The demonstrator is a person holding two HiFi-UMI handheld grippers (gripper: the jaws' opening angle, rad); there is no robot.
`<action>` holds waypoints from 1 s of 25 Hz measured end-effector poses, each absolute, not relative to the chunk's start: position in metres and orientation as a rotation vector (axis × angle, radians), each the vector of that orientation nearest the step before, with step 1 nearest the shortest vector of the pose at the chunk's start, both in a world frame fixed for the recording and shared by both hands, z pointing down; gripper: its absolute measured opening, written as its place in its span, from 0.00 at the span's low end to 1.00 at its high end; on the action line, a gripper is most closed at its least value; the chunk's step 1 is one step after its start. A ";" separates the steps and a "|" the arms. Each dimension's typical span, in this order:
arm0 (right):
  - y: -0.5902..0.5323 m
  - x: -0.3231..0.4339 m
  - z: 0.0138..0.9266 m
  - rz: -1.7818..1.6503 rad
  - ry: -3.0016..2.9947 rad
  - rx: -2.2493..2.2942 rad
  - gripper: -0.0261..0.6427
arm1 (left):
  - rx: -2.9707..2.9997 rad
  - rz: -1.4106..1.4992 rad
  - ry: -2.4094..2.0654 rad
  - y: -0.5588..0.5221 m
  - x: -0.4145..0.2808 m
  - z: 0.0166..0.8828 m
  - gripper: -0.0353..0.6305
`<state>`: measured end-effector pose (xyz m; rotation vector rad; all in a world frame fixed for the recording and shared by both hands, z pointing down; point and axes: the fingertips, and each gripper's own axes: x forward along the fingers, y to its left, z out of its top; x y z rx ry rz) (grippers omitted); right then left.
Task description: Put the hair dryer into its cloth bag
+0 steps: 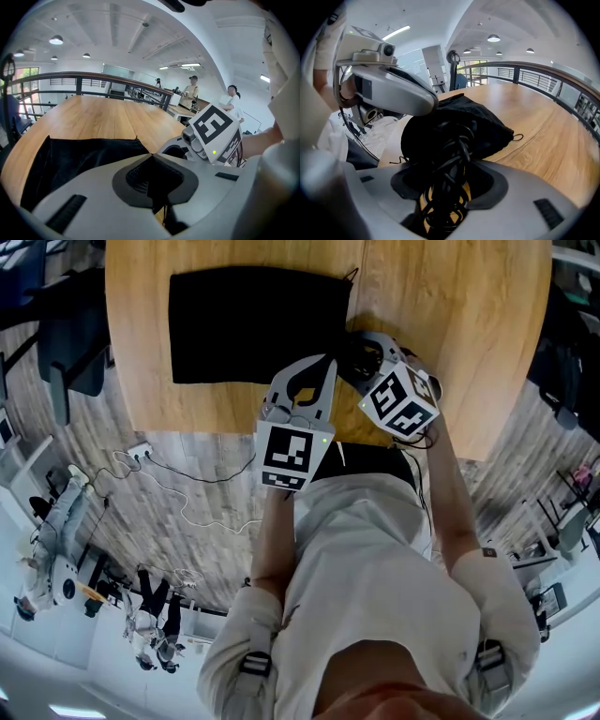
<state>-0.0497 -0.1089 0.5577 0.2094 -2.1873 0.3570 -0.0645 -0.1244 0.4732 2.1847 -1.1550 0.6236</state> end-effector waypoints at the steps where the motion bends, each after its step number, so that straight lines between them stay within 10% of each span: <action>1: -0.110 -0.051 0.558 0.352 -2.189 0.204 0.40 | 2.184 0.621 -1.153 -0.124 -0.064 0.473 0.08; 25: -0.119 -0.069 0.564 0.251 -2.269 0.176 0.45 | 2.136 0.580 -1.109 -0.108 -0.059 0.491 0.08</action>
